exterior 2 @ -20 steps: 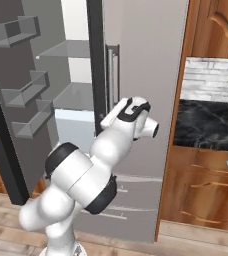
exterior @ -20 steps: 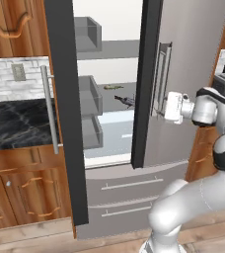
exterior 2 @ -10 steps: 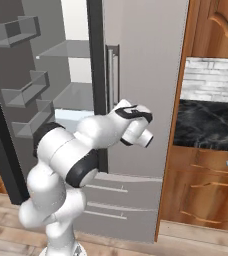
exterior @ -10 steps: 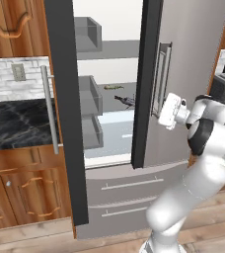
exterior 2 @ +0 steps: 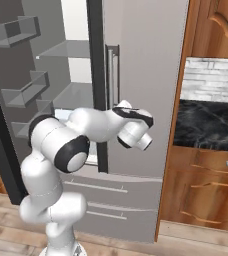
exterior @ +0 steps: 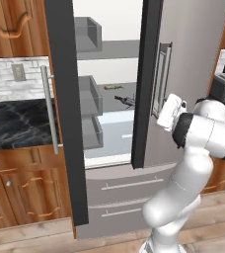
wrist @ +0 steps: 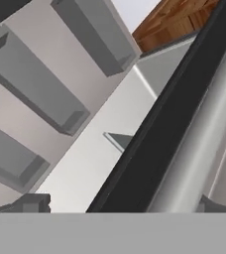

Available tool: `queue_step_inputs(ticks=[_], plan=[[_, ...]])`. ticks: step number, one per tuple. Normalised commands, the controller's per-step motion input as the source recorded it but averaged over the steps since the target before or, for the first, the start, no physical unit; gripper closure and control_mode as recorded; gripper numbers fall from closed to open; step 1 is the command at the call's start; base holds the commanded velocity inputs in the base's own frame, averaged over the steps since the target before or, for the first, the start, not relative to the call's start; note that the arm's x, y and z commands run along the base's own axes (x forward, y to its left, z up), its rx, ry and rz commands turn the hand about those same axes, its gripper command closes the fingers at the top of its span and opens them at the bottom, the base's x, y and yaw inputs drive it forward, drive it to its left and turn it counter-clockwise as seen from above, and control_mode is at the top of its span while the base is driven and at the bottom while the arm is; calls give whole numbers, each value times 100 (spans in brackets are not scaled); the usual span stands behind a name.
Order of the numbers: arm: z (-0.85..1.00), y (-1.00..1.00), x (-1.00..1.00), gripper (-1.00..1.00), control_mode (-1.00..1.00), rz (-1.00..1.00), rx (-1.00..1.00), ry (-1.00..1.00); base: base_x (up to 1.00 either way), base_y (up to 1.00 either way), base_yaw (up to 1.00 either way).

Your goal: Place the fish on the counter behind the older fish on the same shelf of the fridge to maintain FIFO order. Close the fridge door when finished.

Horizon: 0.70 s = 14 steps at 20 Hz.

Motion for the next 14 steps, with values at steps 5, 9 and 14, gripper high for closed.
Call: queue_step_inputs(ticks=[5, 9, 14], plan=[[100, 62, 37, -100, -100, -21, 0, 0, 0, 0, 0], [100, 40, 20, -100, -100, -15, 0, 10, 0, 0, 0], [55, 2, 18, -100, -100, -13, 1, 11, 0, 0, 0]])
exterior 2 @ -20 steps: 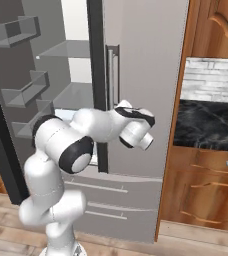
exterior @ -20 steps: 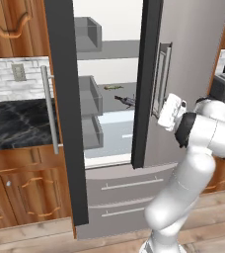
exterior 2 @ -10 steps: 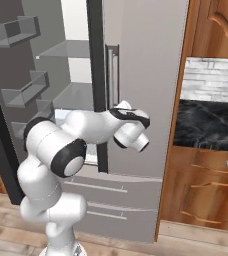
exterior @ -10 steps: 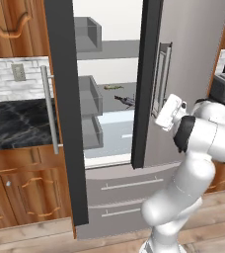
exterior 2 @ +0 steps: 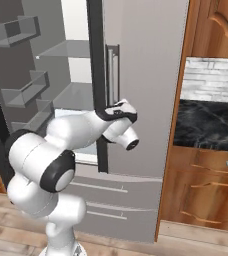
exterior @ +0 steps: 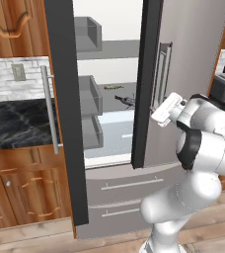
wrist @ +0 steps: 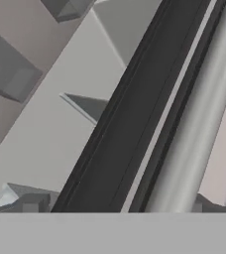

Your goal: Place the fish on the counter behind the older fish on the same shelf of the fridge to maintain FIFO order. Close the fridge door when finished.

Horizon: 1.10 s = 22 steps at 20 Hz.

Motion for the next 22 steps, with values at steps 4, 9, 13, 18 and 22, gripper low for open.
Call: queue_step_inputs(ticks=[4, 9, 13, 18, 22], plan=[[36, -5, 24, -100, -100, -2, 7, 13, 0, 0, 0], [100, 0, 27, -100, -100, -5, 3, 8, 0, 0, 0], [100, 0, 22, -100, -100, -2, 4, 7, 0, 0, 0], [100, -6, 4, -100, -100, -6, 4, 3, 0, 0, 0], [100, -16, 0, -100, -100, -10, 6, 2, 0, 0, 0]])
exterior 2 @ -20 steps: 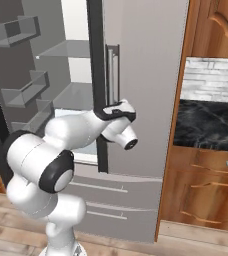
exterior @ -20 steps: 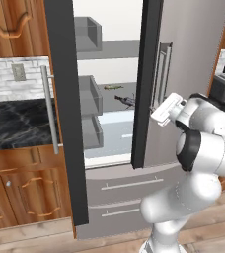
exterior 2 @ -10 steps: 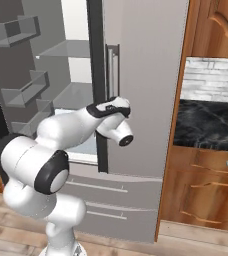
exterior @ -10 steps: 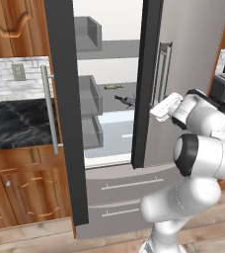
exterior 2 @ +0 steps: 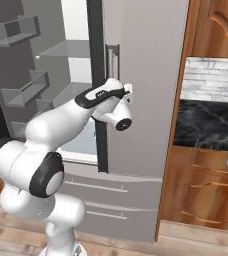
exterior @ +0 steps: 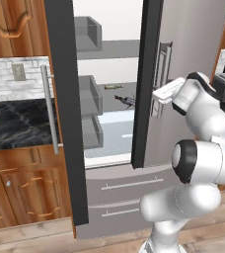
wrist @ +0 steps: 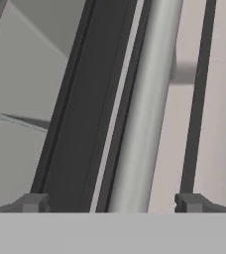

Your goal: Place the fish on the counter behind the older fish on the same shelf of the fridge to maintain FIFO order. Close the fridge door when finished.

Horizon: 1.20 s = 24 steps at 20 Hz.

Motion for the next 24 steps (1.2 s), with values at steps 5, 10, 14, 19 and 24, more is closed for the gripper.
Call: queue_step_inputs(ticks=[5, 10, 14, 19, 24], plan=[[100, -7, 0, -100, -100, -10, 5, 1, 0, 0, 0], [100, 0, 0, -100, -100, -9, 3, 0, 0, 0, 0], [100, 0, -8, -100, -100, -5, 3, 0, 0, 0, 0], [100, 0, -12, -100, -100, -1, 3, 0, 0, 0, 0], [42, -3, -72, -100, -100, 0, 1, -8, 0, 0, 0]])
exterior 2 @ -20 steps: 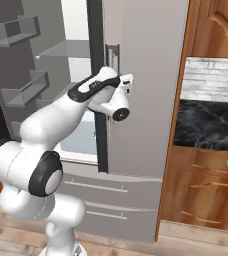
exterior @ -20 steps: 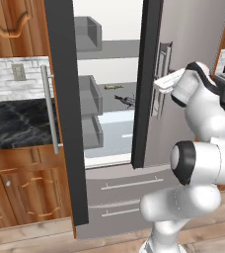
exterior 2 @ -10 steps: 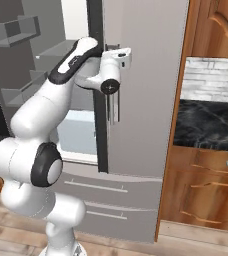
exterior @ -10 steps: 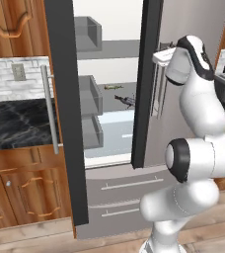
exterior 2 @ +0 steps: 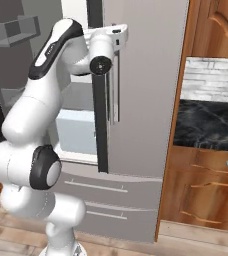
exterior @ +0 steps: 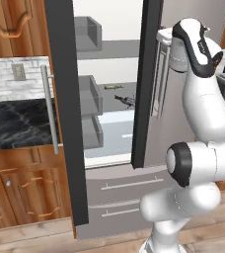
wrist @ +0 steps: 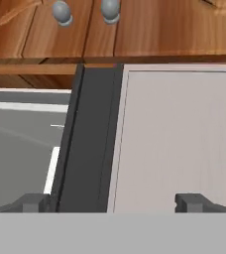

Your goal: Place the fish on the counter behind the older fish on the same shelf of the fridge to maintain FIFO order. Close the fridge door when finished.

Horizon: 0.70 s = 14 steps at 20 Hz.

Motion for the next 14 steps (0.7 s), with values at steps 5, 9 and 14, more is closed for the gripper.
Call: queue_step_inputs(ticks=[5, 9, 14], plan=[[0, 0, -100, -100, -100, 0, 0, -11, 0, 0, 0], [-3, 1, -100, -100, -100, 0, -2, -6, 0, 0, 0], [-14, 12, -100, -100, -100, 0, -10, -6, 0, 0, 0]])
